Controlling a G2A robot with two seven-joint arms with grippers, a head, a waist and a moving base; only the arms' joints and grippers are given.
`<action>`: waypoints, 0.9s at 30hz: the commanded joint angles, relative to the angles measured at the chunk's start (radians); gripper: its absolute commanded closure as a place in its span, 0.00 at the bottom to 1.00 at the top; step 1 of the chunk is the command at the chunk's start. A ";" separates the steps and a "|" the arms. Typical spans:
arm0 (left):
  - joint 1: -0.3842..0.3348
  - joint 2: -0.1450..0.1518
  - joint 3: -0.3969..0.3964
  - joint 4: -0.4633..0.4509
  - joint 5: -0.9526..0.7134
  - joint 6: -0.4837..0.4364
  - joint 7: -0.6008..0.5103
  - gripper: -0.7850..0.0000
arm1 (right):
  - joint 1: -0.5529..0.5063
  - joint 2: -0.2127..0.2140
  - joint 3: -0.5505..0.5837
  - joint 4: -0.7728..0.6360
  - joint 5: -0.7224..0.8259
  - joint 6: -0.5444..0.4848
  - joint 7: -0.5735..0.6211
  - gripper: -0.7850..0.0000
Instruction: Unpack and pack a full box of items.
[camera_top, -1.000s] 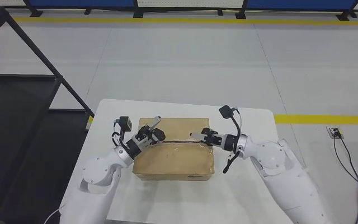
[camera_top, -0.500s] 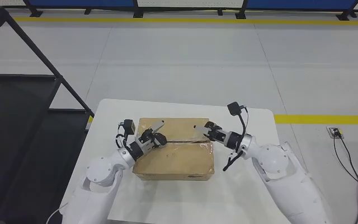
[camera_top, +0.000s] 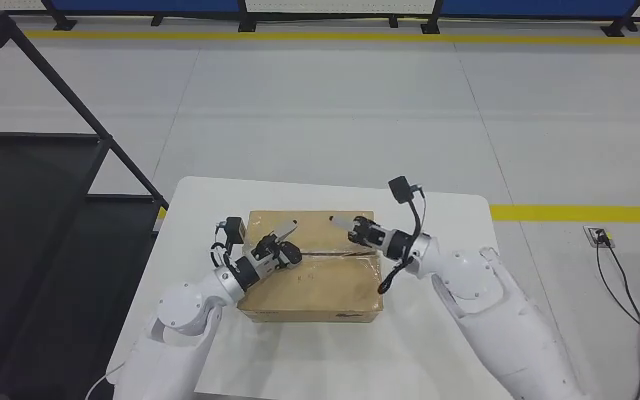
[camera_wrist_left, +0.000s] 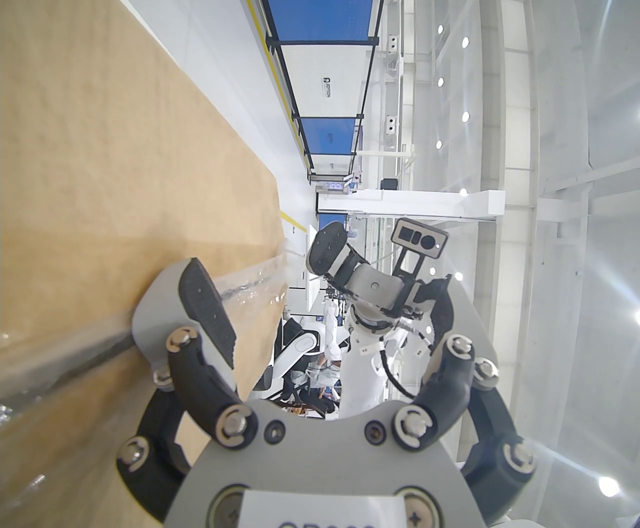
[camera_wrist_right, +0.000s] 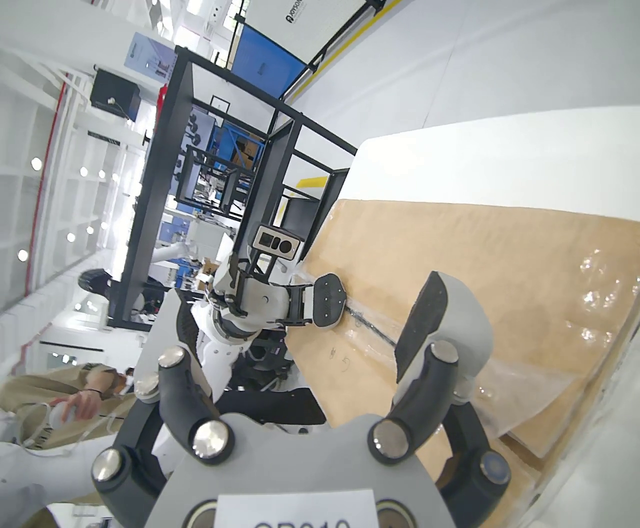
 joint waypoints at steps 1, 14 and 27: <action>0.001 0.001 -0.001 0.001 -0.002 -0.002 0.001 0.00 | 0.031 -0.002 -0.002 0.035 0.043 0.062 0.059 0.00; 0.001 0.005 -0.004 -0.003 -0.006 -0.005 0.002 0.00 | 0.101 0.007 0.022 0.168 0.094 0.179 0.262 0.00; 0.025 0.012 -0.034 -0.031 -0.035 -0.034 0.027 0.00 | 0.022 0.023 0.055 0.058 0.077 0.071 0.242 0.00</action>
